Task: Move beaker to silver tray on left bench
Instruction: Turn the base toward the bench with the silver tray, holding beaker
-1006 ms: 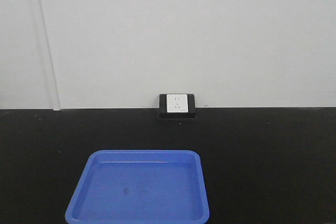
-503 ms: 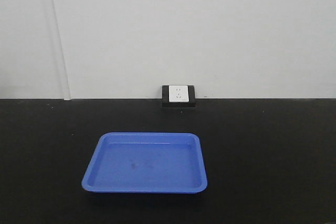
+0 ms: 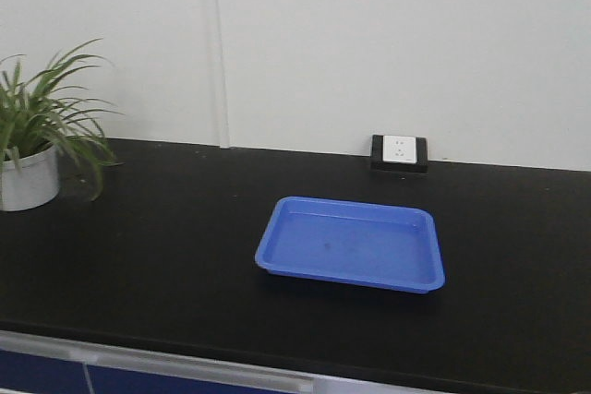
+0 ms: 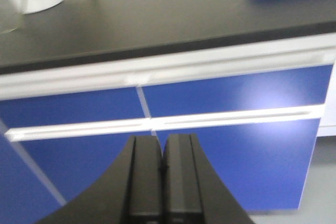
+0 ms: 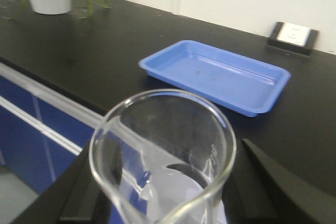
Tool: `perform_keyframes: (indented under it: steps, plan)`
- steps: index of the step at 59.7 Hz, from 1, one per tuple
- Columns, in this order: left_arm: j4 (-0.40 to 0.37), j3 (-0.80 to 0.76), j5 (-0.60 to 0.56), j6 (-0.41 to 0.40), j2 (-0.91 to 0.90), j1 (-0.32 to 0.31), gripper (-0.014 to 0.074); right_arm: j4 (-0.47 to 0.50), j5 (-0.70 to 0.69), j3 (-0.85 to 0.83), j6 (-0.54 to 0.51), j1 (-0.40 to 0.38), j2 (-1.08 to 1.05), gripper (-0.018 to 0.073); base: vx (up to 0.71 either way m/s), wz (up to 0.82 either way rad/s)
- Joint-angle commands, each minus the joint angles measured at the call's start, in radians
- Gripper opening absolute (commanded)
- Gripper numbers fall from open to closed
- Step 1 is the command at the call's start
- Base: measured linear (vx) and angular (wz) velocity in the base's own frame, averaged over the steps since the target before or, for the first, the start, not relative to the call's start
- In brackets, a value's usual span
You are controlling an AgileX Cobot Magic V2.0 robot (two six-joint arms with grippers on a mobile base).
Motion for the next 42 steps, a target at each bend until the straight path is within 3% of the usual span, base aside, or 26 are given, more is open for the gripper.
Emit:
perform_keyframes:
  steps: [1,42]
  plan:
    - [-0.001,0.020,-0.082,-0.002,-0.007,-0.006,0.0001,-0.019,-0.061,-0.030,-0.003,-0.003,0.003,-0.0011,-0.29,0.42]
    - [-0.001,0.020,-0.082,-0.002,-0.007,-0.006,0.0001,-0.019,-0.061,-0.030,-0.003,-0.003,0.003,-0.0011,-0.28,0.48]
